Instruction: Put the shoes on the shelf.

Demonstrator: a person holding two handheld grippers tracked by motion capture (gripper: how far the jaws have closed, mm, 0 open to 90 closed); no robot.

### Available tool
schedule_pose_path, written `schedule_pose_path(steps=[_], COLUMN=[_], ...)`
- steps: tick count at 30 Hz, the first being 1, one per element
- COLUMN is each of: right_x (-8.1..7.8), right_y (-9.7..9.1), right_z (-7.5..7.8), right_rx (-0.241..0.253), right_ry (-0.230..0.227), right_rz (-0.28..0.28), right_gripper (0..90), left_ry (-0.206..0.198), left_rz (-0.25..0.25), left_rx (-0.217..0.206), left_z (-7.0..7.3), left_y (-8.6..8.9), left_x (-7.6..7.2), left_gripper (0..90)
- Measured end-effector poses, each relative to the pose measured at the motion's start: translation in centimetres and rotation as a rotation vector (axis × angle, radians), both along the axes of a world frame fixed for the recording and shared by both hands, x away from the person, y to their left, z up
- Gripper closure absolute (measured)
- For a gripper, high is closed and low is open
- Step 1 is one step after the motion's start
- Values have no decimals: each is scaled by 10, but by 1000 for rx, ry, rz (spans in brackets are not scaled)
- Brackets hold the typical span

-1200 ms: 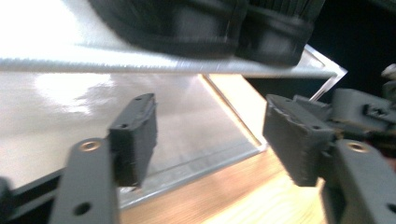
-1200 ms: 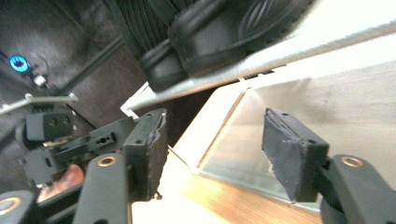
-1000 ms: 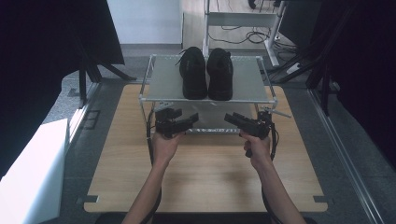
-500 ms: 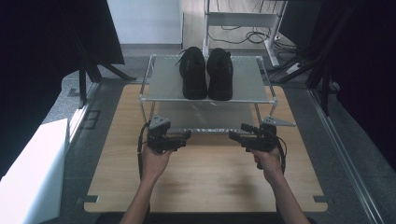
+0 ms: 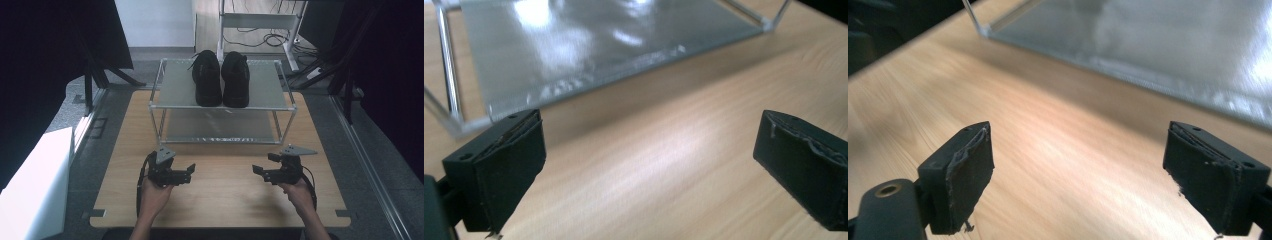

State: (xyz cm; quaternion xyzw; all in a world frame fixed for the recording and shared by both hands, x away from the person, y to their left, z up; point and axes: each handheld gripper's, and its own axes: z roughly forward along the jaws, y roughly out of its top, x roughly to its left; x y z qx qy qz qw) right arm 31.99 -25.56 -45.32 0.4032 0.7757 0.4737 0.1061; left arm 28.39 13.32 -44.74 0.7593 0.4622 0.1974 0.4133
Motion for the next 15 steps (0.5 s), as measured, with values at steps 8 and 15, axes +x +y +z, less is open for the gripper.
schedule_pose_path(steps=[8, 15], right_x=[-16, -23], right_y=[-4, -8], right_z=[-18, -40], right_rx=[-110, -227], right_ry=[14, 27], right_rz=[-34, -50], right_gripper=[21, 0], left_ry=[39, 109], left_rz=[-21, -41], left_rx=[41, 107], left_z=[-31, -54], left_y=[3, 5], left_x=[-15, -22], left_gripper=[0, 0])
